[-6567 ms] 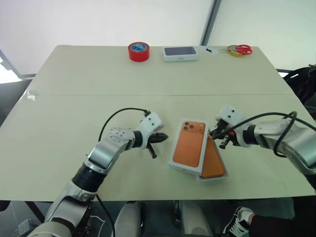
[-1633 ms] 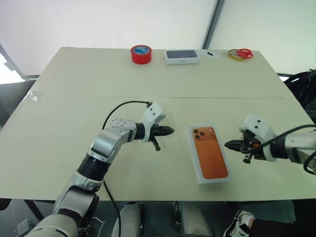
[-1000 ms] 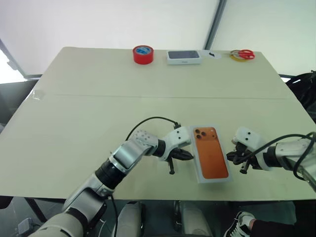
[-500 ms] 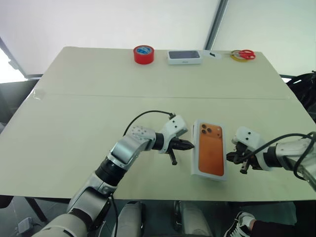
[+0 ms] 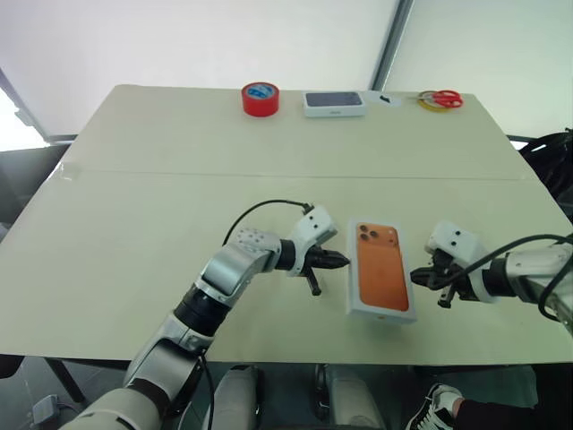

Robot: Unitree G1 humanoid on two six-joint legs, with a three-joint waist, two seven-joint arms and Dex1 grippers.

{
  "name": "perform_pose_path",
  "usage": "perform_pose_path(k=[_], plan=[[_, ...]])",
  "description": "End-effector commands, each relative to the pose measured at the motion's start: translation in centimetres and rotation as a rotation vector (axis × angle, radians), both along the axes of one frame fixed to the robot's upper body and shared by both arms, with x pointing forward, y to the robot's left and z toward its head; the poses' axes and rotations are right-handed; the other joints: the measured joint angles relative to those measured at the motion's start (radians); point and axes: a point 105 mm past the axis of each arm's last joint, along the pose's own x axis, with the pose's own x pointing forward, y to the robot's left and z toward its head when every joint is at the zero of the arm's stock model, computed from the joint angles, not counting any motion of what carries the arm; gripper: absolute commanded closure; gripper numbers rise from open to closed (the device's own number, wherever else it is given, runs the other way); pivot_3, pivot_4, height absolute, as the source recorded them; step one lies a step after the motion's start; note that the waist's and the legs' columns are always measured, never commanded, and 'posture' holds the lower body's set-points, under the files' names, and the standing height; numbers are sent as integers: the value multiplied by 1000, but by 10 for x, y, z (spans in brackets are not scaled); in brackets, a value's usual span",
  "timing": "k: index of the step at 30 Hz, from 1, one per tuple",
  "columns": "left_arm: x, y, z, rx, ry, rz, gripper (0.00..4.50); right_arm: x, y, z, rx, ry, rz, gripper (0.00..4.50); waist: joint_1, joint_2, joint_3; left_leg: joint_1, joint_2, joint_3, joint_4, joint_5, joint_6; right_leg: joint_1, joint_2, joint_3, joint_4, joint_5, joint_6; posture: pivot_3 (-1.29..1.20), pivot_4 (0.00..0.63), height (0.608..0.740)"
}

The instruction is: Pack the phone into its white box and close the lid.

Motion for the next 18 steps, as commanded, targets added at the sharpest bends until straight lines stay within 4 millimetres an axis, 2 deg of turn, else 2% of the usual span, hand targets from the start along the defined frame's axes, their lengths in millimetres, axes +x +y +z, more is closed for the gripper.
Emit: perform_pose_path(k=[1,9,13,18], plan=[[-3,-8,13,-49,-22,-29,4500,2,5,10,15,-47,27,4474,0,0,0,0,0,0,0,0,0,0,0,0,0,0,0,0,150,732],[-3,-4,8,-36,-15,-19,4500,0,-1,2,-28,-31,15,4474,0,0,0,0,0,0,0,0,0,0,0,0,0,0,0,0,150,732],[2,4,11,-44,-17,-1,4500,2,-5,13,-38,-71,21,4474,0,0,0,0,0,0,0,0,0,0,0,0,0,0,0,0,150,732],[15,14,26,-90,-33,50,4500,0,-6,30,-39,-119,65,4474,0,0,0,0,0,0,0,0,0,0,0,0,0,0,0,0,150,732]])
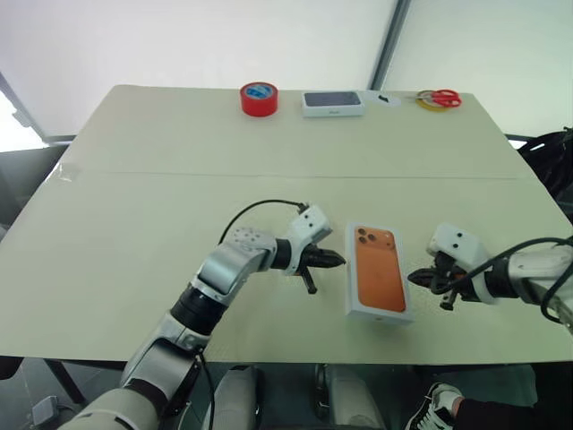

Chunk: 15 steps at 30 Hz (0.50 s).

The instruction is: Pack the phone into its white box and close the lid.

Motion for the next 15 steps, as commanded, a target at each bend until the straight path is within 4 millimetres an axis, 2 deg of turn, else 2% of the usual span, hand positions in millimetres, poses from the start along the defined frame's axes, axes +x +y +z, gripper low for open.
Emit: perform_pose_path(k=[1,4,7,11,15], plan=[[11,2,23,-72,-43,26,4500,0,1,23,-7,-77,49,4474,0,0,0,0,0,0,0,0,0,0,0,0,0,0,0,0,150,732],[20,-2,33,-98,-52,52,4500,-4,9,30,37,-80,87,4474,2,0,0,0,0,0,0,0,0,0,0,0,0,0,0,0,150,732],[21,-16,35,-95,-66,40,4500,-13,23,22,72,-43,138,4474,2,0,0,0,0,0,0,0,0,0,0,0,0,0,0,0,150,732],[23,-33,26,-58,-71,38,4500,-21,35,4,90,10,152,4474,2,0,0,0,0,-1,0,0,0,1,0,0,-1,0,0,0,150,732],[22,-39,3,76,-75,25,4500,-26,34,-15,54,58,122,4474,-1,0,0,0,0,0,1,0,0,0,0,0,0,0,0,0,150,732]])
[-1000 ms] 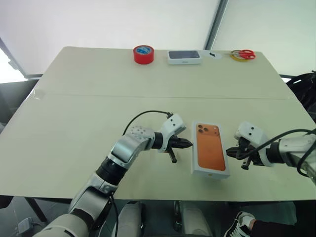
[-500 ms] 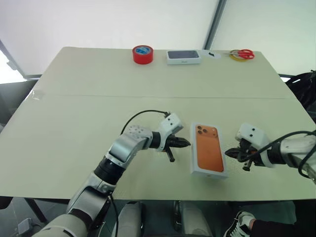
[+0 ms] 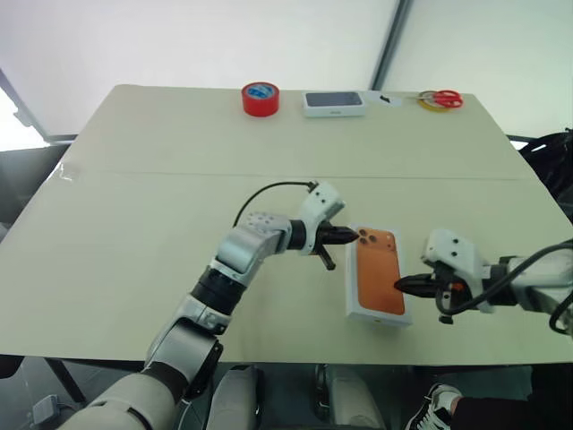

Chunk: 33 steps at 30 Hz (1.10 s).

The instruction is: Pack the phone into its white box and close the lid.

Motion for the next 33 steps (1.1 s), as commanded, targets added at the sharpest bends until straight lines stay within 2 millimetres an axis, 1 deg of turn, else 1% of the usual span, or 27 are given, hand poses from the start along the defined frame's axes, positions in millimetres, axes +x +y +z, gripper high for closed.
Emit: perform_pose_path(k=[1,4,6,8,10,12,13,15,17,19,21,24,28,33], plan=[[0,-4,-6,76,-32,-18,4500,-3,2,-7,-43,-5,0,4474,-1,0,0,0,0,0,0,0,0,0,0,0,0,0,0,0,150,732],[1,0,-14,131,-40,-18,4500,-3,0,-10,-65,-5,-3,4474,1,0,0,0,0,0,0,0,0,0,0,0,0,0,0,0,150,732],[5,5,-12,116,-40,5,4500,0,1,-6,-55,-26,-9,4474,1,0,0,1,0,0,0,0,0,1,0,0,0,0,0,0,150,732],[12,13,-1,64,-45,45,4500,8,1,5,-37,-92,-18,4474,-1,0,0,1,0,0,0,0,0,1,0,0,0,-1,1,0,150,732],[19,26,15,-1,-70,95,4500,25,-1,20,7,-189,-72,4474,-6,0,0,1,1,0,0,0,0,1,0,0,0,-1,1,0,150,732],[26,47,32,-55,-118,157,4500,46,-4,41,85,-316,-138,4474,-15,1,0,0,2,0,0,0,0,-1,2,0,0,0,0,0,150,732],[29,61,38,-71,-142,195,4500,56,-7,50,100,-386,-166,4474,-21,1,0,0,2,0,0,0,0,-1,2,0,1,0,0,0,150,732],[32,90,47,-93,-179,277,4500,72,-12,59,117,-463,-211,4474,-24,1,0,0,2,-1,-1,0,0,-1,2,0,1,1,1,0,150,732],[32,122,54,-113,-209,373,4500,85,-12,63,150,-495,-238,4474,-27,1,0,0,2,0,-2,0,0,-2,2,1,0,2,3,0,150,732],[28,166,58,-109,-244,510,4500,100,-8,66,232,-510,-263,4474,-29,1,1,0,2,0,-2,0,0,-2,2,1,0,2,3,0,150,732],[22,200,59,-96,-262,619,4500,110,-2,67,293,-507,-272,4474,-35,1,1,1,2,1,-3,0,0,-2,2,1,1,2,3,0,150,732],[12,240,55,-77,-264,761,4500,122,4,65,360,-488,-284,4474,-27,1,1,1,2,0,-3,0,0,-2,2,1,1,2,3,0,150,732],[1,272,50,-32,-265,867,4500,128,13,59,386,-464,-263,4474,-22,2,1,1,0,0,-3,0,0,-1,0,0,1,1,1,0,150,732],[-7,295,51,-27,-263,954,4500,129,17,56,399,-448,-239,4474,-26,2,1,1,-1,1,-3,0,0,-1,-2,1,0,1,1,0,150,732]])
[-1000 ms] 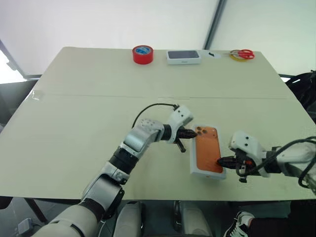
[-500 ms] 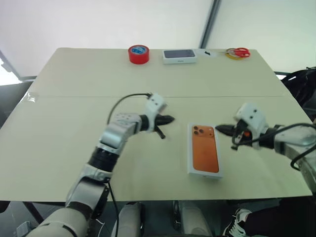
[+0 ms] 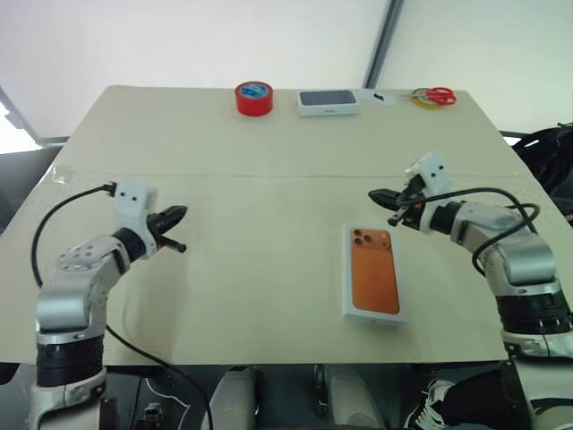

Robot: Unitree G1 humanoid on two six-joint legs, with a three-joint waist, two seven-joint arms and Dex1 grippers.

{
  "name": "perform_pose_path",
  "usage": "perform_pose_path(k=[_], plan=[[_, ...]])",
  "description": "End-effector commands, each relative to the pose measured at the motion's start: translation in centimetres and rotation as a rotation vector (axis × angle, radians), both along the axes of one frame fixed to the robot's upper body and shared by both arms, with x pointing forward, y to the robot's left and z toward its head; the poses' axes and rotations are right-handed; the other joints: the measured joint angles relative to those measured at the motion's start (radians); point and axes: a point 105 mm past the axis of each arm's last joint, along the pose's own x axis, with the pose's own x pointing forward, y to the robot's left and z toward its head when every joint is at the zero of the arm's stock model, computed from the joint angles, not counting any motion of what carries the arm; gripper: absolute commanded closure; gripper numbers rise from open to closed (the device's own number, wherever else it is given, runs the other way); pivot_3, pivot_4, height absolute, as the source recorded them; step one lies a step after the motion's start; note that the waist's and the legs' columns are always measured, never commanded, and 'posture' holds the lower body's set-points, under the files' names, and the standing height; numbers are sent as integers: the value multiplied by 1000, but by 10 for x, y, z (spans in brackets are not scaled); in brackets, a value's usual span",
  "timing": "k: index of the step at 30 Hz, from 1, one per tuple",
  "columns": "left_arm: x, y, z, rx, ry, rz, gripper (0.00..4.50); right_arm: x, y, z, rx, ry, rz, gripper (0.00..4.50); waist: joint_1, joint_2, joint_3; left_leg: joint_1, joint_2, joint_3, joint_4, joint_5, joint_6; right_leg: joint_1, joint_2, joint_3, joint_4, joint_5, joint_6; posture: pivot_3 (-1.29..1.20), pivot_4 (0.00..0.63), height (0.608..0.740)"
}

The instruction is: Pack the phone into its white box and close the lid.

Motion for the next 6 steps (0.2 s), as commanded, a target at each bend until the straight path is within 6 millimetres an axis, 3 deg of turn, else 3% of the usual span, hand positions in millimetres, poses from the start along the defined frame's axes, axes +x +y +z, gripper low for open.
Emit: perform_pose_path(k=[1,6], plan=[[-5,11,18,-2,-62,39,4500,2,3,14,6,-57,21,4474,0,0,0,0,0,0,0,0,0,0,0,0,0,0,0,0,150,732],[-10,14,14,17,-43,56,4500,3,3,12,15,-50,17,4474,-2,0,0,0,1,0,0,0,0,0,1,0,1,0,0,0,150,732]])
